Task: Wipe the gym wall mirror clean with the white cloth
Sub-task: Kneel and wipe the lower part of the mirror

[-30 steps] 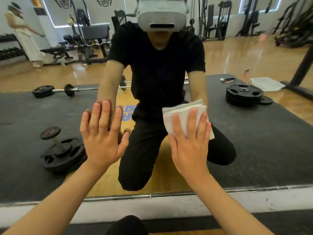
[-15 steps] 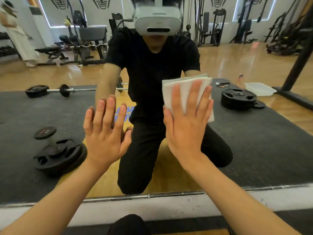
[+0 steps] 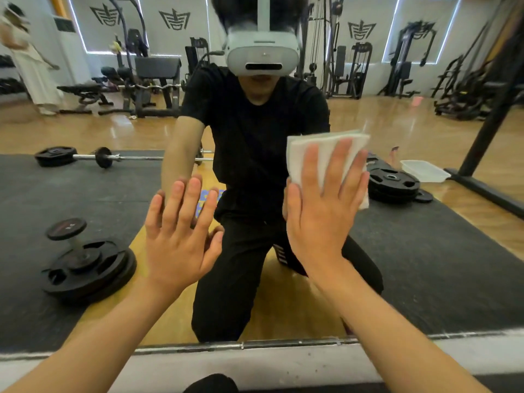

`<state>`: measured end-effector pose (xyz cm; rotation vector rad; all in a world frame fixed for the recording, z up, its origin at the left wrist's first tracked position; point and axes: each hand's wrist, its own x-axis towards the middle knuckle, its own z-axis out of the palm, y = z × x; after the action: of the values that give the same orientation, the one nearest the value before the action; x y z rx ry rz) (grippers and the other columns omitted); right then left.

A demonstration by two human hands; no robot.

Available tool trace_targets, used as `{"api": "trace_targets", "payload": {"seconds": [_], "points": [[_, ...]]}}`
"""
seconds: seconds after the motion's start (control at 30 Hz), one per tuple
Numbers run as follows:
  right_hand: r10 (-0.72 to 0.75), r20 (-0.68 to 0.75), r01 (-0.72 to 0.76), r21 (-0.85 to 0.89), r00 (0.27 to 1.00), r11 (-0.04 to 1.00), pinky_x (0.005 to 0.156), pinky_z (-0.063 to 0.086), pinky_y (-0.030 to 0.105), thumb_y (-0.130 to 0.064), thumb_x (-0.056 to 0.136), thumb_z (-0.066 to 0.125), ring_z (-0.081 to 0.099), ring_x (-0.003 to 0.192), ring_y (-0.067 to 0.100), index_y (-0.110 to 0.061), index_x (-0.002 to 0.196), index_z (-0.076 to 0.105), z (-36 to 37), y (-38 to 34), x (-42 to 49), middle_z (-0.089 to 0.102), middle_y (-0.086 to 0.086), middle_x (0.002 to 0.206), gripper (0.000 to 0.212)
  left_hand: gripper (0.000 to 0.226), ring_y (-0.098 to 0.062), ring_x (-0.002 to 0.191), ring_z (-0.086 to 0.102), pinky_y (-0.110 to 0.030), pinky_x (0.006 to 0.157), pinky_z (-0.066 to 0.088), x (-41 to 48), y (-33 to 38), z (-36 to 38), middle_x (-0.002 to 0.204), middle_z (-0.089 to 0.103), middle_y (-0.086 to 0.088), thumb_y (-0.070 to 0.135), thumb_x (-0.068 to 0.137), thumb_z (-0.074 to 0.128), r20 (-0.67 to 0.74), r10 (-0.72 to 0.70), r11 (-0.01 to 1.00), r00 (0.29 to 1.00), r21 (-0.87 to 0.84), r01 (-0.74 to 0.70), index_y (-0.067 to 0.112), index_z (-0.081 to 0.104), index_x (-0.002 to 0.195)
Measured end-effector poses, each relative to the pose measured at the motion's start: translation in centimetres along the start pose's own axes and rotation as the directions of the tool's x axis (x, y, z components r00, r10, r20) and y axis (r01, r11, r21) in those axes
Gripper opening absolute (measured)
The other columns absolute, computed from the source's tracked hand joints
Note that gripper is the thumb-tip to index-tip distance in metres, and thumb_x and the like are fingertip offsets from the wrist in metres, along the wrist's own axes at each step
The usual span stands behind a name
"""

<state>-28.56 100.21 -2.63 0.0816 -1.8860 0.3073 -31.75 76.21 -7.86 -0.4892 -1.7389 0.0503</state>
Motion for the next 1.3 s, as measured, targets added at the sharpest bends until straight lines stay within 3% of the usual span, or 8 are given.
{"api": "trace_targets", "payload": {"seconds": [0.13,0.33,0.57,0.73,0.9,1.1,1.2,1.3], "points": [[-0.087,-0.04,0.085,-0.057,0.995,0.995,0.13,0.006,0.057,-0.041,0.115,0.032,0.004,0.159,0.045,-0.02,0.166,0.019,-0.8,0.4,3.3,0.012,0.021,0.172,0.057,0.082,-0.029,0.164,0.008,-0.05,0.132,0.009,0.2,0.2,0.0,0.178,0.007,-0.01,0.042,0.099,0.053,-0.001,-0.008,1.0,1.0,-0.008,0.008,0.017,0.019,0.169],[-0.176,0.185,0.205,-0.148,0.967,0.967,0.13,-0.004,0.053,-0.043,0.115,0.025,-0.012,0.161,0.038,-0.019,0.166,0.019,-0.9,4.3,-4.0,-0.002,0.017,0.175,0.057,0.081,-0.03,0.164,0.007,-0.051,0.131,0.009,0.3,0.2,0.0,0.177,0.007,-0.01,0.042,0.1,0.05,0.007,0.007,1.0,1.0,-0.007,-0.007,0.017,0.017,0.17],[-0.156,-0.059,0.151,-0.087,0.986,0.985,0.13,0.009,0.058,-0.039,0.114,0.036,0.01,0.159,0.046,-0.022,0.166,0.027,-2.6,-3.5,10.8,0.017,0.021,0.172,0.056,0.077,-0.03,0.163,0.01,-0.051,0.13,0.011,0.5,0.2,-0.1,0.177,0.01,-0.01,0.041,0.099,0.048,-0.004,0.008,1.0,1.0,0.0,-0.008,0.016,0.024,0.168],[-0.318,-0.032,0.31,-0.147,0.948,0.939,0.13,0.009,0.055,-0.041,0.113,0.04,0.015,0.159,0.044,-0.022,0.166,0.027,-3.2,-0.4,10.8,0.02,0.02,0.171,0.058,0.074,-0.028,0.164,0.009,-0.05,0.131,0.009,1.0,0.0,-0.7,0.177,0.011,-0.009,0.043,0.099,0.052,0.033,0.011,0.999,0.999,-0.034,-0.01,0.017,0.029,0.164],[-0.204,-0.004,0.2,-0.182,0.979,0.963,0.13,0.007,0.057,-0.042,0.114,0.031,0.01,0.159,0.046,-0.021,0.168,0.018,-5.2,5.0,9.2,0.014,0.023,0.172,0.06,0.066,-0.038,0.152,0.03,-0.048,0.131,0.016,2.9,1.2,-2.1,0.159,0.033,-0.02,0.033,0.091,0.064,0.005,-0.049,0.979,0.999,-0.198,0.049,0.01,0.045,0.15],[0.022,-0.099,-0.029,-0.062,0.995,0.998,0.129,0.007,0.059,-0.041,0.114,0.032,0.01,0.158,0.048,-0.023,0.166,0.028,-3.5,1.0,8.2,0.017,0.022,0.172,0.055,0.079,-0.028,0.16,0.019,-0.048,0.132,0.017,8.3,5.6,-1.7,0.163,0.028,-0.017,0.027,0.089,0.071,-0.008,0.113,0.943,0.994,-0.313,-0.109,0.011,0.034,0.156],[-0.072,-0.09,0.066,-0.069,0.993,0.995,0.13,0.008,0.056,-0.039,0.114,0.039,0.014,0.158,0.047,-0.026,0.164,0.031,-3.5,2.9,7.0,0.021,0.022,0.171,0.053,0.083,-0.028,0.162,0.013,-0.048,0.132,0.014,8.6,7.1,-0.5,0.167,0.026,-0.016,0.042,0.096,0.066,0.016,0.331,0.917,0.943,-0.239,-0.318,0.011,0.028,0.162],[0.093,-0.086,-0.093,0.007,0.992,0.996,0.13,0.002,0.054,-0.041,0.114,0.033,0.008,0.159,0.047,-0.024,0.166,0.023,-2.3,5.1,1.3,0.014,0.023,0.172,0.055,0.089,-0.031,0.159,0.019,-0.05,0.13,0.012,8.7,7.4,0.1,0.17,0.026,-0.018,0.065,0.101,0.052,0.062,0.432,0.901,0.9,-0.073,-0.428,0.008,0.027,0.164]]}}
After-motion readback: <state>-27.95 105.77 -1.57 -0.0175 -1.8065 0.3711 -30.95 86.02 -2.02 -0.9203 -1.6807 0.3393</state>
